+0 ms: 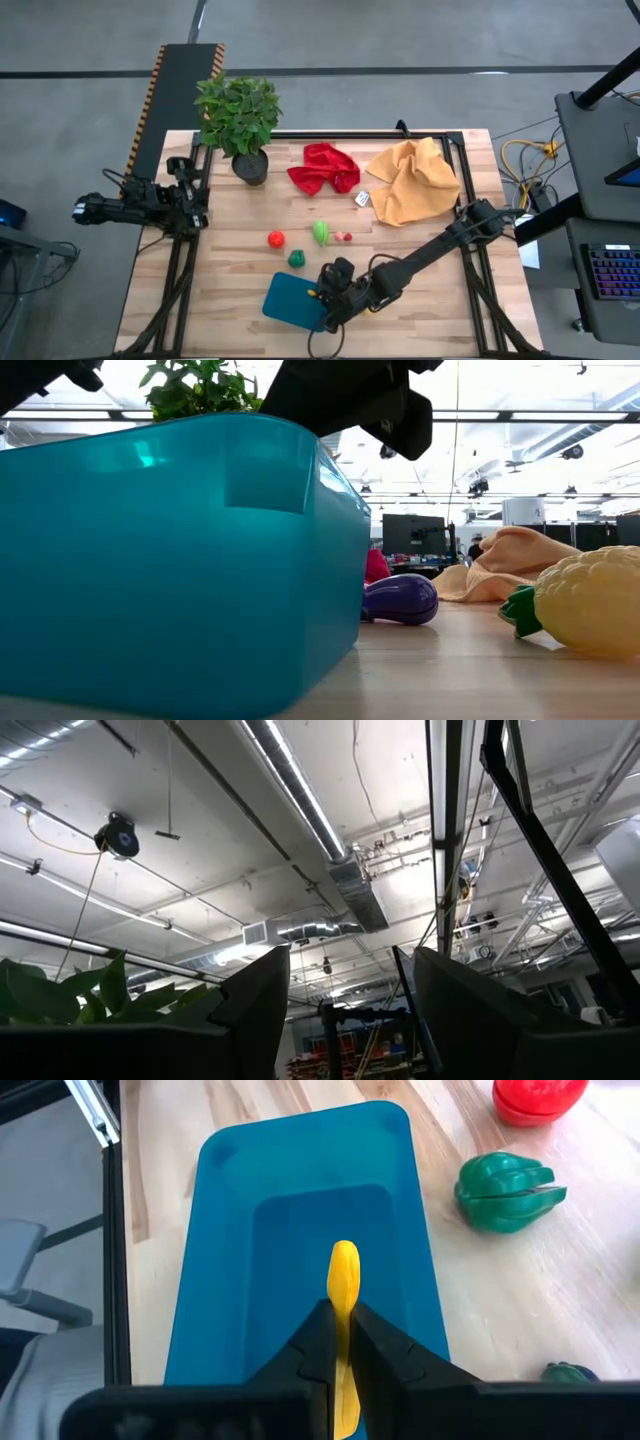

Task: Pick and placing Produce into tupperware
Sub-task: Put the yellow corn into the blue basket, then put the bottom peach into the blue basket

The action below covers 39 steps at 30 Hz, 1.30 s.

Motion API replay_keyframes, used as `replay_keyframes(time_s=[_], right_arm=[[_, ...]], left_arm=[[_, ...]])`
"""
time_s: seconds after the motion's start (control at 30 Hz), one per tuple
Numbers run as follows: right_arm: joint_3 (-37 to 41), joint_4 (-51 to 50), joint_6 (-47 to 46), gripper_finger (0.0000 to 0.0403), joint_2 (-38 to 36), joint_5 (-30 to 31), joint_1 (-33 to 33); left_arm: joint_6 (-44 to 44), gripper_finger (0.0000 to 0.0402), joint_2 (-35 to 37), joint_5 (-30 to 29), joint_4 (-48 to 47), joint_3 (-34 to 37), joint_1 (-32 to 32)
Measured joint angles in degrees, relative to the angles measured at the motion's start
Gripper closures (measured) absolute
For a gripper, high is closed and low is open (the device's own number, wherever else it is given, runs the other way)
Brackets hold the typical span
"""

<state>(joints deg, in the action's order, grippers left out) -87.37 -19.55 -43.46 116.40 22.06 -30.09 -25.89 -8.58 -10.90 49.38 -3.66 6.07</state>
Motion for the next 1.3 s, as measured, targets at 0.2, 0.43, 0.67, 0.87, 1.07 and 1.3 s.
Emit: replay_keyframes(time_s=[0.2, 0.43, 0.67, 0.87, 1.07, 1.3], right_arm=[[0.02, 0.02, -0.02, 0.0383, 0.00, 0.00, 0.00], [0.02, 0.02, -0.01, 0.0331, 0.00, 0.09, 0.11], [0.04, -0.04, 0.04, 0.0266, 0.00, 0.49, 0.43], [-0.17, -11.37, -4.58, 0.0247, -3.96, 3.99, 1.04], [-0.20, -30.41, -14.98, 0.0264, -11.28, 5.22, -1.84], [-0.15, -48.09, -33.62, 0.0275, -15.03, 11.50, -9.39]], left_arm=[[-0.02, 0.0202, 0.09, 0.11, 0.16, 0.00, 0.01], [-0.02, 0.0202, 0.09, 0.13, 0.31, -0.07, -0.01], [-0.02, 0.0202, 0.09, 0.15, 0.66, -0.07, 0.01], [-0.02, 0.0202, 0.10, 0.16, 0.67, 0.04, 0.01], [-0.04, 0.0202, -0.02, 0.17, 0.65, 0.04, -0.01], [-0.07, 0.0202, -0.04, 0.15, 0.67, 0.07, -0.01]])
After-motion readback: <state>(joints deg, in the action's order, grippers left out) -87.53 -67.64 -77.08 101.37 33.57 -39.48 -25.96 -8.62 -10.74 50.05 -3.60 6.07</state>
